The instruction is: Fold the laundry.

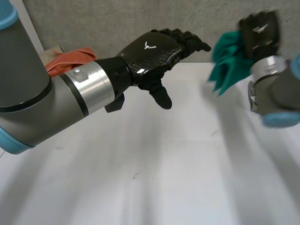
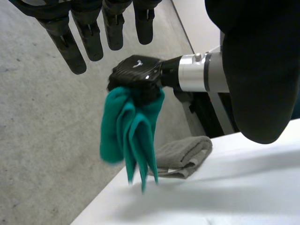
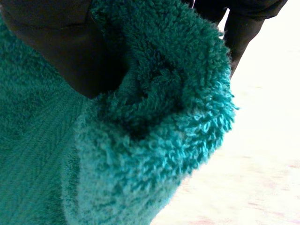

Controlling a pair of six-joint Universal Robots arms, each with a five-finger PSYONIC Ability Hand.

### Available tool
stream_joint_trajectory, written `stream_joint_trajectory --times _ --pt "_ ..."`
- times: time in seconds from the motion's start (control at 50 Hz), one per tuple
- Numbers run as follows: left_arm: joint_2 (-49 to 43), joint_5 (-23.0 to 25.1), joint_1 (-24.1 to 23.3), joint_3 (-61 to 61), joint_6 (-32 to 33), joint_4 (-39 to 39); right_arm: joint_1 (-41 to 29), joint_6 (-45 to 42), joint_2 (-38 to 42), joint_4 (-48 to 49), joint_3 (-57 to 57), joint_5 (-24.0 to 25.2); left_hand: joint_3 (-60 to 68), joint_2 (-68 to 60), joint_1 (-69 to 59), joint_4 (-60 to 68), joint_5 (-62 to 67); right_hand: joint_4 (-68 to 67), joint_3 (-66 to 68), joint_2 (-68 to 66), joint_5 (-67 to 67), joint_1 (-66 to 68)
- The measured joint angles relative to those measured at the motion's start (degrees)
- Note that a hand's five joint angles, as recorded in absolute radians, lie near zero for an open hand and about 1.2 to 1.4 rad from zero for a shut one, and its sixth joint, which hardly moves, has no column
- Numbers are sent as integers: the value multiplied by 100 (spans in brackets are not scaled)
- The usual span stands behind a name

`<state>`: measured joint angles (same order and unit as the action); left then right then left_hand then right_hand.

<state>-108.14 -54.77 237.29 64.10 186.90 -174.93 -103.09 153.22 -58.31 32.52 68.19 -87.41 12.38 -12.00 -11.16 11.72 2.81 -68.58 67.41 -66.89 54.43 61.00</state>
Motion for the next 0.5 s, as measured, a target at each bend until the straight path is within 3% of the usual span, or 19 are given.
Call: stream_joint_trajectory --times 0.12,0.14,0.24,0.34,0.42,0.46,0.5 --pt "1 -47 -8 -3 -168 -141 714 15 305 227 -400 322 0 0 0 0 0 0 0 0 27 0" --pt "-6 -54 -14 12 -216 -186 1183 20 722 453 -632 669 0 0 0 0 0 -1 26 0 27 0" --pt "-62 -61 -39 68 -275 -250 1861 -5 1864 715 -1054 1430 0 0 0 0 0 -2 56 0 68 0" --pt "-125 -64 -90 146 -271 -274 2270 -263 2863 516 -1404 1983 0 0 0 0 0 -9 56 0 68 0" --pt "-172 -65 -124 192 -263 -294 2509 -538 3112 184 -1486 2173 0 0 0 0 0 -16 72 2 211 -1" --pt "-186 -65 -135 199 -260 -301 2659 -607 3055 24 -1454 2202 0 0 0 0 0 673 -578 557 -310 -297" --pt "-190 -65 -140 199 -260 -304 2766 -625 2943 -83 -1396 2199 0 0 0 0 0 2112 -2013 2031 -1723 -1558"
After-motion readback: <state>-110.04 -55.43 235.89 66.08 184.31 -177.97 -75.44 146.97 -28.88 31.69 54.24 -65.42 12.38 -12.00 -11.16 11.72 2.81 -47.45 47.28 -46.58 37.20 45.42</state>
